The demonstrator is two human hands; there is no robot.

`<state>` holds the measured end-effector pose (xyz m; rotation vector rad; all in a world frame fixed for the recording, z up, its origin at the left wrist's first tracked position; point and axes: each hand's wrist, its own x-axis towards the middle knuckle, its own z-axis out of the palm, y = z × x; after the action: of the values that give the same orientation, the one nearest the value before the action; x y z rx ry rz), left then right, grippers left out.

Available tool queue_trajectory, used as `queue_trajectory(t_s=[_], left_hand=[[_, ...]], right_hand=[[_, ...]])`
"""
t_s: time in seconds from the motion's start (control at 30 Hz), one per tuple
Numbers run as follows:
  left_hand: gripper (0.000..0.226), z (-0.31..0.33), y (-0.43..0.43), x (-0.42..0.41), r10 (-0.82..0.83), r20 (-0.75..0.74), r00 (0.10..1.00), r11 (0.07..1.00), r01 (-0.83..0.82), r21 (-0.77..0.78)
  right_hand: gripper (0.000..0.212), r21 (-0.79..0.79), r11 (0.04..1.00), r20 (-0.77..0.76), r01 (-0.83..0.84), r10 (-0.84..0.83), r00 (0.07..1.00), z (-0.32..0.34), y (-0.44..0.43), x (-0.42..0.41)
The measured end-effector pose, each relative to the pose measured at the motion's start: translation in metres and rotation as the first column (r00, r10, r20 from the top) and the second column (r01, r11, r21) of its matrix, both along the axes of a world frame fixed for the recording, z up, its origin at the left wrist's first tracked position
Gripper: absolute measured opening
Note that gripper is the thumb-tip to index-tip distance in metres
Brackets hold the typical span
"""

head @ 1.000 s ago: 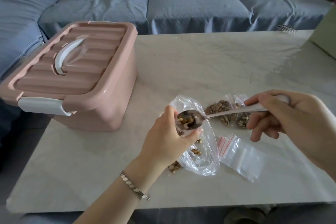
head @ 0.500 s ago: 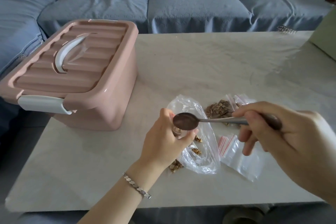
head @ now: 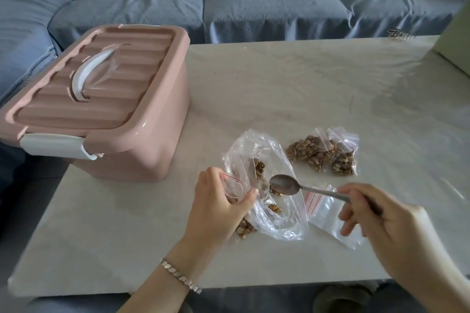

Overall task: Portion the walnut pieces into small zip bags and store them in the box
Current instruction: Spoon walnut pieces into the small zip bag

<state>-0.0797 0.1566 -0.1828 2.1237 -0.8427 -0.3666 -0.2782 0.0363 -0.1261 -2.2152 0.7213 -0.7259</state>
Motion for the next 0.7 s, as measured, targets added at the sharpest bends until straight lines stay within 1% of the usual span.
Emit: queue_trajectory(t_s=[0.1, 0.27, 0.33, 0.4, 0.47, 0.5, 0.6, 0.63, 0.7], left_hand=[[0.044, -0.002, -0.005, 0.001, 0.002, -0.141, 0.99, 0.993, 0.014, 0.116], [0.045, -0.004, -0.014, 0.0, -0.043, -0.149, 0.988, 0.963, 0.08, 0.257], [0.045, -0.006, -0.016, -0.001, -0.05, -0.175, 0.983, 0.954, 0.098, 0.283], [0.045, -0.007, -0.017, -0.001, -0.049, -0.199, 0.979, 0.951, 0.107, 0.292], [0.044, -0.006, -0.018, -0.002, -0.044, -0.228, 0.973, 0.953, 0.11, 0.283], [0.044, -0.006, -0.018, -0.002, -0.041, -0.241, 0.97, 0.954, 0.109, 0.279], [0.04, -0.004, -0.018, -0.001, -0.018, -0.264, 0.964, 0.959, 0.092, 0.27], [0.04, -0.004, -0.018, 0.0, -0.01, -0.269, 0.963, 0.96, 0.084, 0.268], [0.039, -0.004, -0.016, 0.0, 0.004, -0.276, 0.961, 0.962, 0.071, 0.262]], right_hand=[[0.046, -0.014, 1.0, -0.056, 0.025, -0.025, 0.998, -0.032, 0.006, -0.004], [0.043, 0.045, 0.989, -0.091, 0.137, -0.133, 0.987, -0.068, 0.014, -0.007], [0.033, 0.122, 0.975, -0.041, 0.183, -0.18, 0.983, -0.076, 0.021, -0.005], [0.021, 0.267, 0.933, 0.005, 0.242, -0.252, 0.968, -0.083, 0.027, -0.002], [0.025, 0.451, 0.845, 0.016, 0.287, -0.329, 0.944, -0.084, 0.032, 0.002], [0.025, 0.551, 0.78, 0.023, 0.296, -0.368, 0.929, -0.083, 0.032, 0.004], [0.025, 0.809, 0.522, 0.027, 0.271, -0.493, 0.869, -0.079, 0.028, 0.006], [0.025, 0.857, 0.447, 0.019, 0.257, -0.526, 0.85, -0.079, 0.026, 0.006], [0.026, 0.907, 0.353, 0.011, 0.228, -0.561, 0.828, -0.078, 0.022, 0.004]])
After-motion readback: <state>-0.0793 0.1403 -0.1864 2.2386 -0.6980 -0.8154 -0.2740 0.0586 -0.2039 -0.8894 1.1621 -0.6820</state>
